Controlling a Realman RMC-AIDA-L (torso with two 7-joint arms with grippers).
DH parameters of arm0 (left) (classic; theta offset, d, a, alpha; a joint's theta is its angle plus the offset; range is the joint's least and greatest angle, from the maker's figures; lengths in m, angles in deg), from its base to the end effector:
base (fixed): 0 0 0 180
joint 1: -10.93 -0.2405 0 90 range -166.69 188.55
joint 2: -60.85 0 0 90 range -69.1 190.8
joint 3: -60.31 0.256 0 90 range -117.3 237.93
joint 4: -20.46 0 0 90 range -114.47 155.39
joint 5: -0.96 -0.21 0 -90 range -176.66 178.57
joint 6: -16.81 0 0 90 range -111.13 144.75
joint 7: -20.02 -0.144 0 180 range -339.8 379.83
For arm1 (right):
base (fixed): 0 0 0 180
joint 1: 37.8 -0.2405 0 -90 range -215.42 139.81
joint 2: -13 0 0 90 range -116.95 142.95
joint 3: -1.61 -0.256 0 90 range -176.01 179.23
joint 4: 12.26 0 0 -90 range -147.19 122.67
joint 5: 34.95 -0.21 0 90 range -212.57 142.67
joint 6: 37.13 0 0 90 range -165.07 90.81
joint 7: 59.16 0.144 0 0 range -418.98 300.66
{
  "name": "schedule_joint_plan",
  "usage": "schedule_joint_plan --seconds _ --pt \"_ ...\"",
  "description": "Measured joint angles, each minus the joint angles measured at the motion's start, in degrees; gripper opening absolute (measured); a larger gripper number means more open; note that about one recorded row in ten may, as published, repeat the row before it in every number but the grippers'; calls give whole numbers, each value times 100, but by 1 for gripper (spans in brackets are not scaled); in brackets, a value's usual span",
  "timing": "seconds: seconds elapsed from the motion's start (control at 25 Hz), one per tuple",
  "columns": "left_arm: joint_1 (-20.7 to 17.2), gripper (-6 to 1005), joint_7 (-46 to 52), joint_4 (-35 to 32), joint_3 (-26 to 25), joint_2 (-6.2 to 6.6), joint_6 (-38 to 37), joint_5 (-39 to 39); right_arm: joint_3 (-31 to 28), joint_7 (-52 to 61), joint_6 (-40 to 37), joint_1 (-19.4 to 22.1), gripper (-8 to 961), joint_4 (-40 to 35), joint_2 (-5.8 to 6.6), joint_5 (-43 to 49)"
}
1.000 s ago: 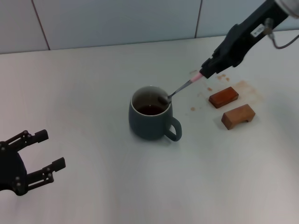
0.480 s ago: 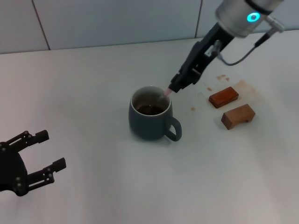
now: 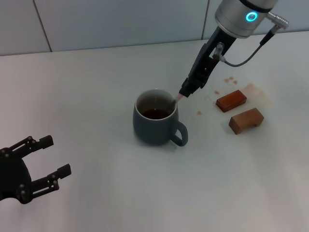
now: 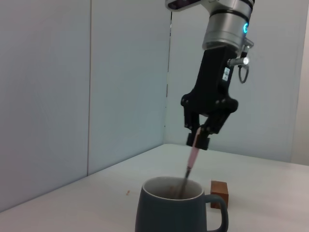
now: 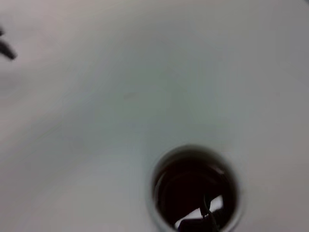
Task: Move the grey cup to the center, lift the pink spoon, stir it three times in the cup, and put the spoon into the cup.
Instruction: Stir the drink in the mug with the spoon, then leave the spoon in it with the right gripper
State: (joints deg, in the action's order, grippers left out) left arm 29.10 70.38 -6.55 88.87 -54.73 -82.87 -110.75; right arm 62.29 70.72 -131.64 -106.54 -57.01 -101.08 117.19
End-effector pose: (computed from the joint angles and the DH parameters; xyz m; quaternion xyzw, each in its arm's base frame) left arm -0.3276 0.2484 0.0211 -0.9178 -0.1323 -0.3047 0.2176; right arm 0.0850 0.4285 0.0109 -0.9538 0.2077 -0.2022 0.0789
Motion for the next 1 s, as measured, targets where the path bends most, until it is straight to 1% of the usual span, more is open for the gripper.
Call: schedule_joint_plan --seconds 0.12,0.2,0.24,0.4,0.6,0.72,0.84,0.92,1.0 --pt "-3 813 0 -8 -4 -6 0 0 -83 -47 -83 -61 142 -17 -18 -117" --pt "-1 813 0 -6 -9 -7 -5 0 -90 -41 19 -88 143 -6 -18 -165" --pt "-1 813 0 -6 -15 -7 -12 0 -65 18 149 -117 143 7 -20 -115" --pt "-2 813 0 -7 -24 -8 -18 0 -58 136 193 -173 145 11 -21 94" --pt "5 812 0 -7 -11 -8 -19 0 -62 182 -160 -313 147 20 -19 277" --pt "6 812 0 -5 -6 -8 -17 0 -108 77 -335 -352 148 20 -36 41" --pt "2 812 0 -8 -2 -7 -18 0 -91 119 -59 -360 149 29 -40 -19" --pt "1 812 0 -9 -1 -7 -20 0 -52 231 158 -382 150 79 -42 148" --pt "1 812 0 -9 -1 -7 -20 0 -45 283 176 -437 150 176 -43 330"
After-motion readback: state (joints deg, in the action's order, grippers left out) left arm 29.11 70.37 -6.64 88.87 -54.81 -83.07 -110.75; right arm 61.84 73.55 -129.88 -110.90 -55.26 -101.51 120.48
